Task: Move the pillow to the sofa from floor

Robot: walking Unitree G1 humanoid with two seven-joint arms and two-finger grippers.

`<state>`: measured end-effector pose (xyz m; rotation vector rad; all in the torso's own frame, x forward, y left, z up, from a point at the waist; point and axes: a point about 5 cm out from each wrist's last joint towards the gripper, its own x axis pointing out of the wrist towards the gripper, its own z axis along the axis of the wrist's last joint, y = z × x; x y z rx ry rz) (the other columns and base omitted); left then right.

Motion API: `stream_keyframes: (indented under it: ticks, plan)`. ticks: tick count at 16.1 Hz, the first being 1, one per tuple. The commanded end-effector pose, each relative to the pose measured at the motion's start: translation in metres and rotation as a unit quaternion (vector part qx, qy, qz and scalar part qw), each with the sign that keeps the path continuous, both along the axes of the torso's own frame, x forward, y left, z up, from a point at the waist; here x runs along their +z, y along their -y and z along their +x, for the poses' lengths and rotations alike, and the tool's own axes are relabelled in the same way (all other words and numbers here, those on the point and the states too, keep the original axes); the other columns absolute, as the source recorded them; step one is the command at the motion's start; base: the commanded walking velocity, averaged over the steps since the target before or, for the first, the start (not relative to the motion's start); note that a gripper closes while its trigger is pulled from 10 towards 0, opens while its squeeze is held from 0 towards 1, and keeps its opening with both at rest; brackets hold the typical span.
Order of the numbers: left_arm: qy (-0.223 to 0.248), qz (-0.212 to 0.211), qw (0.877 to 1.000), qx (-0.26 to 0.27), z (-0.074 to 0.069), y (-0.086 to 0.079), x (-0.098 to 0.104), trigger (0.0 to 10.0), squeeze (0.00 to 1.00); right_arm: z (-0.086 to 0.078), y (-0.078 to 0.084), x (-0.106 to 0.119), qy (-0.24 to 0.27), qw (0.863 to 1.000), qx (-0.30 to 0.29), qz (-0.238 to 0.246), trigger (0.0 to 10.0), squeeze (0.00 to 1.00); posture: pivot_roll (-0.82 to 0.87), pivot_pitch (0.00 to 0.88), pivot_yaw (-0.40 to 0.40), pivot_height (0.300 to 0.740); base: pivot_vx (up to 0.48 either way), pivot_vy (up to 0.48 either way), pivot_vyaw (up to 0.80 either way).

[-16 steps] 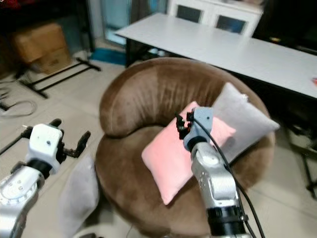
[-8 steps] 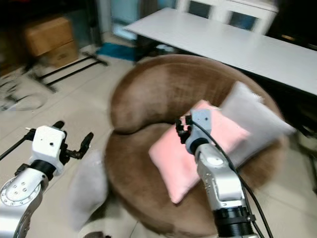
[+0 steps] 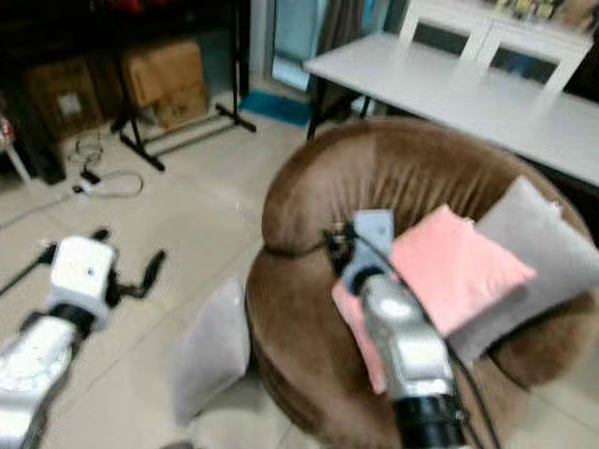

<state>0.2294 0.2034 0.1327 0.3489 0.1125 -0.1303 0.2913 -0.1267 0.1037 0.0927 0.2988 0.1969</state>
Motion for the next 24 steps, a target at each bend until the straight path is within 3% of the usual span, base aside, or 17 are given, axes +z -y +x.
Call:
stream_keyframes:
  ticks: [1,5,13,15,18,21,24]
  plan:
    - [0.0,-0.002,1.0,-0.012,0.002,0.006,0.0,10.0,0.0,0.002,0.012,0.001,0.001,1.0,-0.023,-0.009,10.0,0.0,-0.04,0.0,-0.072,0.74,0.0,0.315,0.0]
    - [0.001,0.0,1.0,-0.012,0.003,0.005,0.0,10.0,0.0,0.0,0.009,0.003,-0.002,0.999,-0.045,0.031,10.0,0.0,-0.04,0.0,-0.063,0.74,0.0,0.315,0.0]
    - [0.002,0.001,1.0,-0.013,0.004,0.005,0.001,10.0,0.0,-0.001,0.009,0.005,0.007,0.998,-0.046,0.036,10.0,0.0,-0.04,0.0,-0.055,0.74,0.0,0.367,0.0]
    - [0.023,0.002,1.0,0.001,0.003,0.002,0.002,10.0,0.0,-0.002,0.016,0.002,0.015,0.997,-0.066,0.029,10.0,0.0,-0.05,0.0,-0.051,0.74,0.0,0.366,0.0]
    - [0.036,0.006,0.999,0.003,0.005,0.001,0.005,10.0,0.0,-0.003,0.018,0.0,0.015,0.996,-0.073,0.037,10.0,0.0,-0.05,0.0,-0.043,0.74,0.0,0.0,0.0]
    - [0.043,-0.005,0.999,-0.008,0.008,0.002,0.008,10.0,0.0,-0.003,0.005,0.003,0.018,0.999,-0.024,0.046,10.0,0.0,-0.05,0.0,-0.035,0.74,0.0,0.0,0.53]
    - [0.045,-0.004,0.999,-0.009,0.009,0.002,0.007,10.0,0.0,-0.001,0.009,-0.002,0.017,0.998,-0.059,0.013,10.0,0.0,-0.05,0.0,-0.033,0.74,0.335,0.0,0.53]
